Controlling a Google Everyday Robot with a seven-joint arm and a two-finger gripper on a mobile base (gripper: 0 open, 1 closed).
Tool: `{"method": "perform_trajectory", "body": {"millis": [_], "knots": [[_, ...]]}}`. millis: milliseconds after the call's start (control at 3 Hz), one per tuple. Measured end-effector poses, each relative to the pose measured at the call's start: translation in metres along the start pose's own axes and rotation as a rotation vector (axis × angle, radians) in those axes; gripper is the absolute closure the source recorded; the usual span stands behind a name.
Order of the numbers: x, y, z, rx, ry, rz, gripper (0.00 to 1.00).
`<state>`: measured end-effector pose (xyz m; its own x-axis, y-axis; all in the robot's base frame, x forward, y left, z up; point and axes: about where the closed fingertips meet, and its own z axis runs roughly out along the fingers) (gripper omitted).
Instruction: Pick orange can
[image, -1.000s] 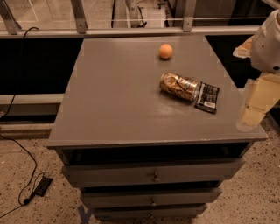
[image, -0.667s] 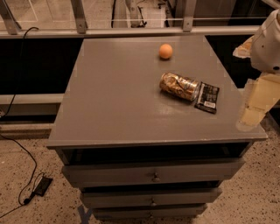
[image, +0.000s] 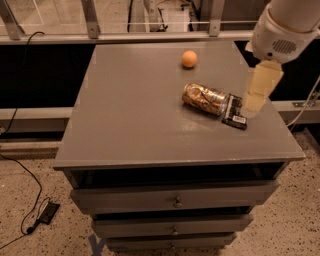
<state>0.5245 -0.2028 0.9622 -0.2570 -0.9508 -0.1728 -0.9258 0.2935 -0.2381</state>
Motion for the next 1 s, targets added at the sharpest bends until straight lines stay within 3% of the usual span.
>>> {"method": "perform_trajectory", "body": {"millis": [333, 667, 1000], "knots": [[-0.024, -0.042, 0.030, 0.013, -0.033, 0.031, 0.00], [-0.047, -0.065, 0.065, 0.014, -0.095, 0.104, 0.00], [-0.068, -0.072, 0.101, 0.001, -0.102, 0.170, 0.00]]}}
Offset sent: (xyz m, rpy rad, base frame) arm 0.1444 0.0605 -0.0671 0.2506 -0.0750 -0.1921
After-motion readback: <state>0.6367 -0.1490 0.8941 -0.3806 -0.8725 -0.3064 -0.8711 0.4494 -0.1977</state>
